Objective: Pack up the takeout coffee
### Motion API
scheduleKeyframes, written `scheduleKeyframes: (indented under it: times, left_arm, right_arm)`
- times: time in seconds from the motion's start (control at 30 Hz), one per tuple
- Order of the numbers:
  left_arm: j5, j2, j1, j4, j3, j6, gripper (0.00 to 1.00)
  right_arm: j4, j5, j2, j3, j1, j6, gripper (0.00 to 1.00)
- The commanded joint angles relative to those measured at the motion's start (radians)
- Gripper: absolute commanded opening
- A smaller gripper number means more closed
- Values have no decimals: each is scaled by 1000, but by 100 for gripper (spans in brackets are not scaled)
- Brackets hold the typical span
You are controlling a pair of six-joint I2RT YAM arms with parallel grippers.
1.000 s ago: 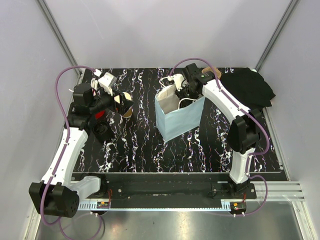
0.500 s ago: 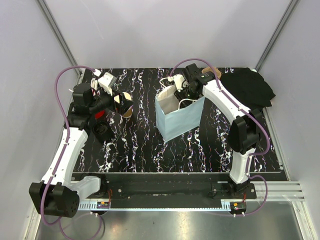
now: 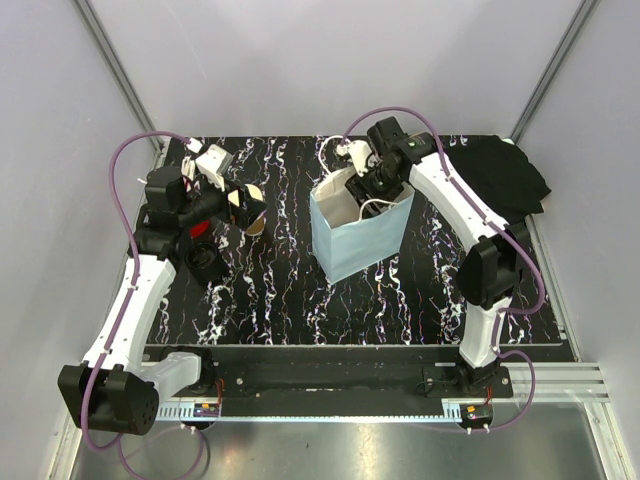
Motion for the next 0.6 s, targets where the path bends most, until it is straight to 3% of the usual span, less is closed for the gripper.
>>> scheduleKeyframes:
  times: [0.0,0.2,0.4,0.43,0.5,0.57]
  left_arm:
    - [36,-6,5,60,-5,-7,99]
    - [34,-9,10,60,-5,-4,99]
    - [25,-12,11,58,-4,-2,99]
    - [26,-12,13,58,-5,-1,99]
    - [25,-12,13,58,-5,-2,99]
    - [25,-12,13,60,-5,-2,99]
  right_arm:
    - [-58,6,-57,91,10,-16,67]
    - [-90,6,-77,157,10,-23,79]
    - [-122,9,-112,228,10,-20,80]
    - [-124,14,-123,234,10,-20,88]
    - [-124,20,-138,245,10,-22,90]
    - [-124,23,-162,250,10,-26,99]
